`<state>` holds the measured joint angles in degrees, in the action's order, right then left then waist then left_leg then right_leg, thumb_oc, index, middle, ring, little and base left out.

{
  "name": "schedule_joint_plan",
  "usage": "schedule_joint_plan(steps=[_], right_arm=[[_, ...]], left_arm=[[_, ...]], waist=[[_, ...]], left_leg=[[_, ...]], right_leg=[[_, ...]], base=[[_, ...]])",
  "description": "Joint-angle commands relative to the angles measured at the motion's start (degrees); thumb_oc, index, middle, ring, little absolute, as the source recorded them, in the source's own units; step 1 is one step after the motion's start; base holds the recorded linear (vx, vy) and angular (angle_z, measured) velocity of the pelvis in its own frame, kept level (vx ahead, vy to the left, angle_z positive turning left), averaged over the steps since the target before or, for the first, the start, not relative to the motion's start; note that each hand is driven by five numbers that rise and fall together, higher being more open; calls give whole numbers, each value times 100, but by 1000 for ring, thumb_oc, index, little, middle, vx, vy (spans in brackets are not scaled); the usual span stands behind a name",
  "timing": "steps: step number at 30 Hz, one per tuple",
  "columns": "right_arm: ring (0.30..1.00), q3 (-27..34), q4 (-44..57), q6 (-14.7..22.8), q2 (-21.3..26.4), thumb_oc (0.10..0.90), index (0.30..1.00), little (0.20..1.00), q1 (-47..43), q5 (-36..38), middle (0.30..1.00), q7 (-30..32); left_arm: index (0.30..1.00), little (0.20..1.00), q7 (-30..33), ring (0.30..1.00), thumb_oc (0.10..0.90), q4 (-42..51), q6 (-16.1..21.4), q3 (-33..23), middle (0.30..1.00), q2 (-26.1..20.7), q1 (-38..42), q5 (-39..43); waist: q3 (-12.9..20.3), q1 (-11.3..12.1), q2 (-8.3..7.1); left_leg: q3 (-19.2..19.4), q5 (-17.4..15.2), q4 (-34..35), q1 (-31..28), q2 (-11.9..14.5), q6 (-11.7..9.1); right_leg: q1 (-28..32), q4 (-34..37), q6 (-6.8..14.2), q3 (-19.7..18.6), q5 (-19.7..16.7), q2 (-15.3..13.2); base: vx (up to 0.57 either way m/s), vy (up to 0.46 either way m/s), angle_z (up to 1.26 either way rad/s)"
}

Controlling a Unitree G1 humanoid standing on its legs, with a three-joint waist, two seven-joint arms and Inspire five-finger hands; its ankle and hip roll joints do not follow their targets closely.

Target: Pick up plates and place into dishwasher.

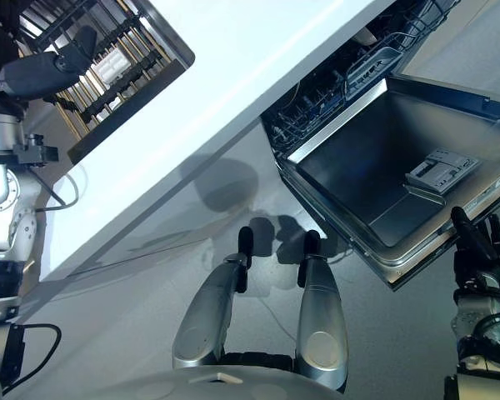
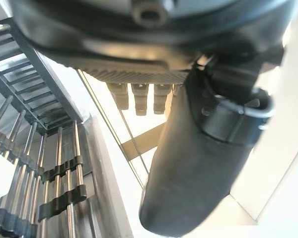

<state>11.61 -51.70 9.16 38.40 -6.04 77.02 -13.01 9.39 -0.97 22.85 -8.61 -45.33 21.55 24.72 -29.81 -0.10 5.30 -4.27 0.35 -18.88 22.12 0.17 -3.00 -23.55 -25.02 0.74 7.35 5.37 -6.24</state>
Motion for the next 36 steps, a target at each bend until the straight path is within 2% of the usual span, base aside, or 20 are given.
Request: schedule_joint_plan(steps=[1, 7, 12, 14, 28, 36], right_arm=[[900, -1299, 1886, -881, -776, 800, 900, 900, -933, -503, 900, -1912], [900, -1307, 2437, -1024, -729, 800, 900, 900, -1012, -833, 900, -1512], [900, -1268, 2790, -983, -775, 800, 900, 900, -1027, -890, 900, -1206], [900, -1283, 3019, -924, -833, 800, 900, 900, -1047, -919, 900, -1071], [900, -1347, 4308, -744, -1254, 800, 900, 900, -1164, -1172, 900, -774], [900, -1280, 5107, -504, -1735, 800, 900, 900, -1250, -1209, 900, -699]], left_arm=[[900, 900, 69, 900, 800, 162, 830, 209, 900, 628, -327, -73], [900, 900, -61, 900, 800, 168, 1075, 205, 900, 839, -526, 34], [900, 900, -110, 900, 800, 312, 1176, 183, 900, 900, -639, 144], [900, 900, -109, 900, 800, 366, 1201, 192, 900, 897, -643, 114], [900, 900, -85, 900, 800, 413, 1072, 243, 900, 736, -616, 152], [900, 900, -97, 900, 800, 430, 963, 252, 900, 590, -580, 166]], waist=[[1, 289, -385], [1, 292, -467], [1, 326, -524], [1, 347, -595], [1, 428, -938], [1, 489, -1140]], left_leg=[[409, -816, -411, -185, -586, 687], [468, -866, -422, -460, -606, 739], [519, -874, -373, -540, -582, 807], [535, -901, -393, -523, -568, 847], [568, -962, -392, -650, -467, 906], [570, -928, -272, -734, -392, 925]], right_leg=[[272, -260, -174, 181, 441, 351], [530, -262, -154, 131, 423, 321], [570, -251, -96, 76, 377, 333], [570, -240, -65, 70, 338, 352], [907, 174, 88, 67, 56, 443], [1090, 507, 170, 113, -146, 524]], base=[[64, 74, -2], [85, 123, -5], [48, 81, -8], [26, 22, -7], [32, -2, -3], [20, -48, 14]])
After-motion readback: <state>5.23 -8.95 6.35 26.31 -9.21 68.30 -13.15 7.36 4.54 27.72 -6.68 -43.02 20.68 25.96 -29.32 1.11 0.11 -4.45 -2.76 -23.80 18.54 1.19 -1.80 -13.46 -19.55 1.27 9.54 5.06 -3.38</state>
